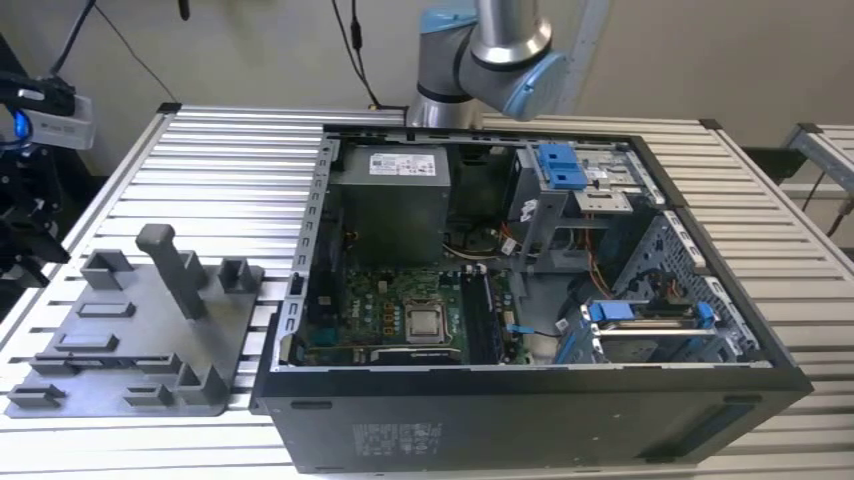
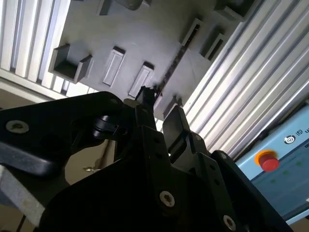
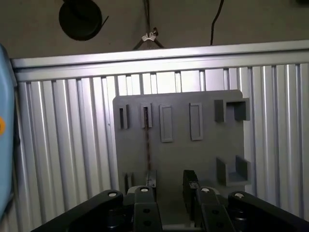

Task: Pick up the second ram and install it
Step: 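Pick up the second ram and move it above second insertion slot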

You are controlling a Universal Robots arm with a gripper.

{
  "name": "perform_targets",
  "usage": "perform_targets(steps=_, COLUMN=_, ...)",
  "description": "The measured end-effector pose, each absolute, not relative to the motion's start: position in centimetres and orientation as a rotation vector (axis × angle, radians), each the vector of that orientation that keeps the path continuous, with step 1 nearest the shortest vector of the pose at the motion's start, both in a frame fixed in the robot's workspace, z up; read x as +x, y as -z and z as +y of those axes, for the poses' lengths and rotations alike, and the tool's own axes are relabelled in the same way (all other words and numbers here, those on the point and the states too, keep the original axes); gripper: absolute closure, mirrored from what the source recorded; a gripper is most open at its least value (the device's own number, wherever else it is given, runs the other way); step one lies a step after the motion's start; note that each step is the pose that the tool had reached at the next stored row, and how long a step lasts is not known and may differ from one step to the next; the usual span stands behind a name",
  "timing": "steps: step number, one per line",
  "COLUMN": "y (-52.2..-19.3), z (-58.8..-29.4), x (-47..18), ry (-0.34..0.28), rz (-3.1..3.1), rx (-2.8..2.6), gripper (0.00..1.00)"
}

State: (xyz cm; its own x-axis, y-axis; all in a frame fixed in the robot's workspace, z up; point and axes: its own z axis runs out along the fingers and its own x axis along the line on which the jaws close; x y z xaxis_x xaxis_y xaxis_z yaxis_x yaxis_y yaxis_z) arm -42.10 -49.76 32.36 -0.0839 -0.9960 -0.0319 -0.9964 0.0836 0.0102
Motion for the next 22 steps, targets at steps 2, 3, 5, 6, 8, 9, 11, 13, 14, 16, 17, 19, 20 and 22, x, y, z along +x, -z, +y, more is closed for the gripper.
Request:
perform_targets(steps=2, y=-32.1, z=-49.8, x=-42.1, ry=-0.046, rz=2.295, rx=-2.120, gripper=0.64)
perform_targets(steps=3, y=-31.9, z=-49.9, x=-42.1, ry=-0.046, rz=2.292, rx=-2.123, gripper=0.64)
perform_targets(steps=5, y=-31.6, z=-49.9, x=-42.1, ry=-0.046, rz=2.287, rx=-2.128, gripper=0.64)
perform_targets(steps=6, y=-31.5, z=-49.9, x=-42.1, ry=-0.046, rz=2.285, rx=-2.131, gripper=0.64)
perform_targets(steps=8, y=-31.2, z=-50.0, x=-42.1, ry=-0.043, rz=2.278, rx=-2.136, gripper=0.64)
perform_targets(steps=9, y=-31.1, z=-50.0, x=-42.1, ry=-0.042, rz=2.275, rx=-2.138, gripper=0.64)
perform_targets(steps=11, y=-30.8, z=-50.0, x=-42.1, ry=-0.039, rz=2.269, rx=-2.141, gripper=0.64)
perform_targets(steps=13, y=-30.5, z=-50.1, x=-42.1, ry=-0.037, rz=2.265, rx=-2.144, gripper=0.64)
perform_targets(steps=14, y=-30.4, z=-50.1, x=-42.1, ry=-0.037, rz=2.263, rx=-2.146, gripper=0.64)
perform_targets(steps=16, y=-30.0, z=-50.1, x=-42.1, ry=-0.037, rz=2.259, rx=-2.149, gripper=0.64)
perform_targets(steps=17, y=-29.9, z=-50.2, x=-42.1, ry=-0.037, rz=2.256, rx=-2.152, gripper=0.64)
perform_targets(steps=19, y=-29.8, z=-50.3, x=-42.1, ry=-0.037, rz=2.248, rx=-2.161, gripper=0.64)
perform_targets(steps=20, y=-29.7, z=-50.3, x=-42.1, ry=-0.037, rz=2.246, rx=-2.163, gripper=0.64)
perform_targets(steps=22, y=-29.5, z=-50.5, x=-42.1, ry=-0.037, rz=2.243, rx=-2.166, gripper=0.64)
